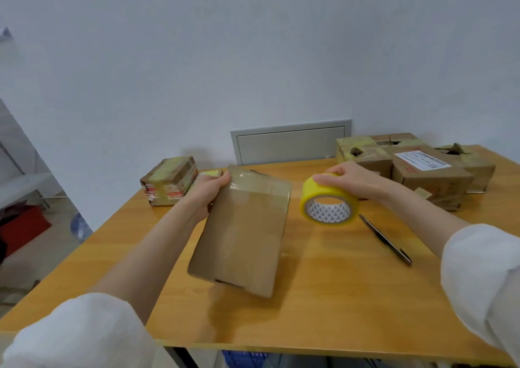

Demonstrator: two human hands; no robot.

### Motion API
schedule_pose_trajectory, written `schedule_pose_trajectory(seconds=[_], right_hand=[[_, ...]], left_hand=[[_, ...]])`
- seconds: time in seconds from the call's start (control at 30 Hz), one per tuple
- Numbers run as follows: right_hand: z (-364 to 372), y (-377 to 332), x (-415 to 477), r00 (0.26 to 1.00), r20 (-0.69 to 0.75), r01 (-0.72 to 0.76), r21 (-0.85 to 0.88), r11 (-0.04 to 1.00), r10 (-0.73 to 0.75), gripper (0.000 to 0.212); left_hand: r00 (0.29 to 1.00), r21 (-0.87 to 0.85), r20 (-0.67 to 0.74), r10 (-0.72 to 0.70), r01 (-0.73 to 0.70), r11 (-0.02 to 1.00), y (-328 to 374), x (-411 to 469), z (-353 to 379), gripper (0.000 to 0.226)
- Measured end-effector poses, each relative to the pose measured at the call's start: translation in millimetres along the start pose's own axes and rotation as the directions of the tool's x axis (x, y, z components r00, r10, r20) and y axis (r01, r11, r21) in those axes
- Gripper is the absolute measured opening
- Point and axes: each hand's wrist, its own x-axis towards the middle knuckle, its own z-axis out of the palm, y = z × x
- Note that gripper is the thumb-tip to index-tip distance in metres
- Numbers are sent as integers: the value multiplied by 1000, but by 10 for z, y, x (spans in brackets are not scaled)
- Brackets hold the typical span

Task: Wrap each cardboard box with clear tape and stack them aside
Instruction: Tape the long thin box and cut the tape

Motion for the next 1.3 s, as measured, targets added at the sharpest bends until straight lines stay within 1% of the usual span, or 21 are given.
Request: schedule_pose_trajectory(seconds=[0.1,0.27,0.4,0.5,0.6,0.7,0.77,0.87,0.97,1.17,1.3], right_hand=[[44,61,10,999,38,-21,-37,999,22,48],[55,73,45,999,38,-34,14,999,34,37],[73,51,66,996,68,-55,-77,996,60,42],[112,80,53,992,84,-87,-110,990,96,43],[155,106,52,993,54,-95,-106,990,101,41],[198,100,46,997,20,-66,-99,993,68,35],[244,83,49,999,0,-36,-58,998,36,32],[305,30,67,998,-60,-16,75,997,20,22],[330,-27,101,996,-89,-14,122,992,25,22],[344,-90,168,994,-111,16,122,992,-2,29],[307,-54,151,997,-70,-6,131,991,15,33]], left_hand=[[998,-32,2,-58,58,998,-24,-14,15,33],[998,-59,11,-67,67,996,-65,-21,4,32],[998,-45,34,-60,61,997,-72,-20,14,31],[997,-53,52,-57,59,997,-75,-27,30,28],[995,-73,84,-60,66,995,-112,-19,31,27],[991,-110,105,-82,93,990,-156,-8,7,25],[986,-150,122,-117,135,979,-177,-7,-17,26],[972,-179,154,-177,204,962,-219,-8,-64,33],[969,-153,154,-192,215,964,-241,-1,-97,39],[972,34,154,-180,177,984,-183,0,-51,43],[988,-11,66,-141,142,990,-156,28,-70,40]])
